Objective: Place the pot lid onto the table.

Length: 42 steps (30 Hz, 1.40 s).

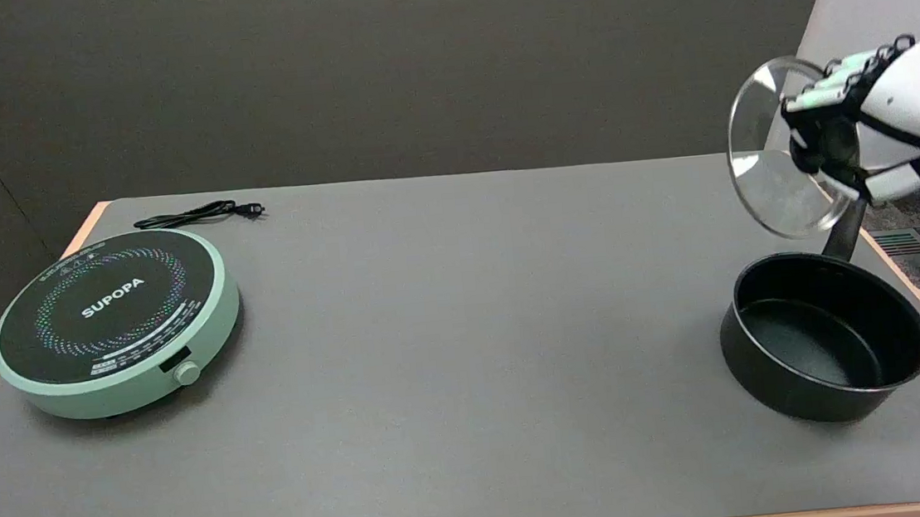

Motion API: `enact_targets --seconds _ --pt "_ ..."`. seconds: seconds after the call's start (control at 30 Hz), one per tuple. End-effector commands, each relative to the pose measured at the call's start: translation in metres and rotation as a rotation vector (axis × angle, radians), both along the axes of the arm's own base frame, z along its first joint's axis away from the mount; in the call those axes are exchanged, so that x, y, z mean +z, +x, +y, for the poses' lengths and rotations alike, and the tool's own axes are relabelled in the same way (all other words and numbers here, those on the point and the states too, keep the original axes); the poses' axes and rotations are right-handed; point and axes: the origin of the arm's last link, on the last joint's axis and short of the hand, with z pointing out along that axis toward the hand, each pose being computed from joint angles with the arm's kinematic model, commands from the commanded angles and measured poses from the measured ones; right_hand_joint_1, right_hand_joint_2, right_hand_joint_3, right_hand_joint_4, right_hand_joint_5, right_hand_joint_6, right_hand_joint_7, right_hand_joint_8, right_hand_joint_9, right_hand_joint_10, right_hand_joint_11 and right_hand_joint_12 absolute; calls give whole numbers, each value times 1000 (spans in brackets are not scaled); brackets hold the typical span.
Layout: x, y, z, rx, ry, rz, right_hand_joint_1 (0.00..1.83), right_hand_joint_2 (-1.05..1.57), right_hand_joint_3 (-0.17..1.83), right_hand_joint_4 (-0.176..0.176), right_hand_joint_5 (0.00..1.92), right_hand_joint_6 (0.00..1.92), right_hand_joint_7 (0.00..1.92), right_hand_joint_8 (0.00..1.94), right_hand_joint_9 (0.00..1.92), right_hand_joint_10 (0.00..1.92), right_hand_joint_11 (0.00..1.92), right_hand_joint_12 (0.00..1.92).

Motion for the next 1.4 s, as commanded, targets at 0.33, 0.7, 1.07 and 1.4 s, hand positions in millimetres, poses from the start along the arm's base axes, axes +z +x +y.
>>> enact_targets --seconds 0.33,0.7,1.07,1.4 --pt "-66 63 -97 46 105 -6 1396 577 1199 176 704 1745 967 1540 870 1897 755 1239" --pt "-118 62 -145 -112 214 -122 1393 583 1214 176 705 1754 959 1574 898 1849 735 1313" --pt "-167 26 -164 -345 307 -76 1401 555 1224 176 722 1752 985 1528 883 1891 775 1273" --pt "-183 5 -175 -502 292 3 1398 554 1265 176 729 1759 979 1582 906 1858 739 1346"
